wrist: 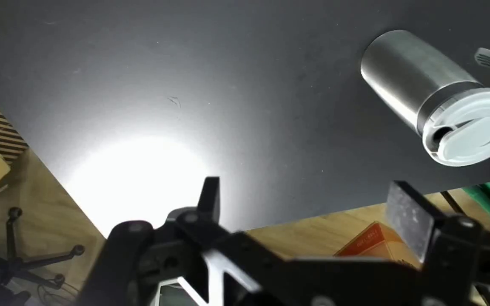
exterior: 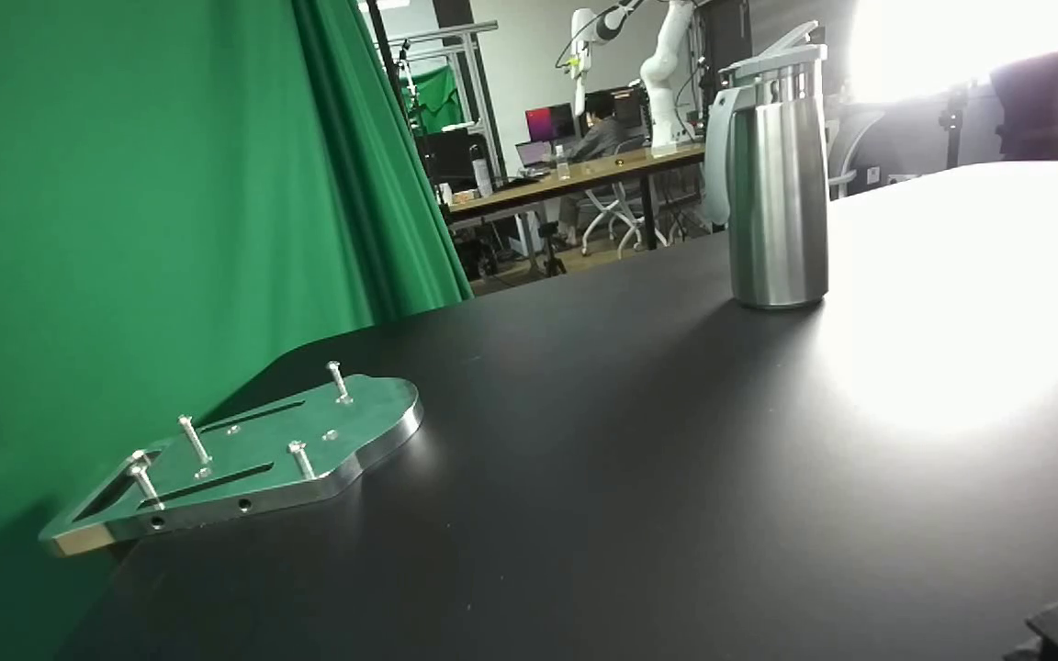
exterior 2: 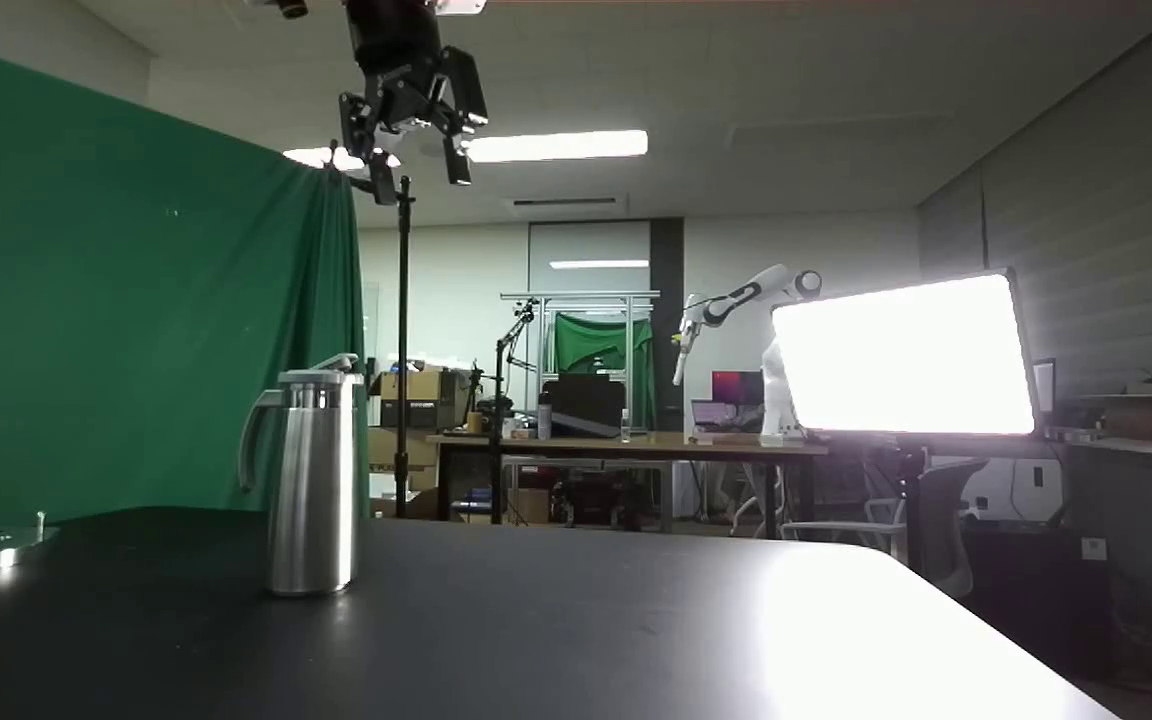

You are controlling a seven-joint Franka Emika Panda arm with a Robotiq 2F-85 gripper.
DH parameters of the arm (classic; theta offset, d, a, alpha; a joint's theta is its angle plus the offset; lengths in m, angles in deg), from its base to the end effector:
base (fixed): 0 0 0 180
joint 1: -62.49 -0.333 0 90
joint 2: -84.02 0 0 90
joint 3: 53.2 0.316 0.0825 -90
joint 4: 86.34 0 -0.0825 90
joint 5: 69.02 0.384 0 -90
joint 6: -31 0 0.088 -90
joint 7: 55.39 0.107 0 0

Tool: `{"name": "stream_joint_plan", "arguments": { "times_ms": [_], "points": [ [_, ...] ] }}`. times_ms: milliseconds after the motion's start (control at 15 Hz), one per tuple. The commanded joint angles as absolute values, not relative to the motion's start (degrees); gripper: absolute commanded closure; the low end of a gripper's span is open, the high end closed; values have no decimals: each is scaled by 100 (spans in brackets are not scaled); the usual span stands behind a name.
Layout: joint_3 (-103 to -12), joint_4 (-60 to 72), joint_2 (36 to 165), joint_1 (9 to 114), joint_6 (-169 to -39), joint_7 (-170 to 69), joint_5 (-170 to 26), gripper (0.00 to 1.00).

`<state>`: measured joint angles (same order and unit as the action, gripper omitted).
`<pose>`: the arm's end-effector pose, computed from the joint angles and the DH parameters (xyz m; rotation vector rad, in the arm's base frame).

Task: Close the flask

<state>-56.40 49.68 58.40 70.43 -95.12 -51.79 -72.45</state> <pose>0.4312 -0.0891 0.5176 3.0475 -0.3466 0.4192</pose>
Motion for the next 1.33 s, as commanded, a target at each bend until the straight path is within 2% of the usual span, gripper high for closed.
{"name": "stream_joint_plan", "arguments": {
  "times_ms": [0,400,467,533,733,1067,1267],
  "points": [
    [-5674,4960,5841,7006,-9501,-5167,-7263,0],
    [-5465,4625,6293,6670,-9261,-5266,-7171,0],
    [-5377,4577,6380,6601,-9322,-5231,-7212,5],
    [-5300,4518,6470,6523,-9378,-5215,-7225,25],
    [-5090,4248,6784,6326,-9450,-5190,-7247,49],
    [-4879,3929,7290,6114,-9416,-5196,-7328,83],
    [-4837,3782,7577,6057,-9380,-5206,-7345,99]
  ]
}}
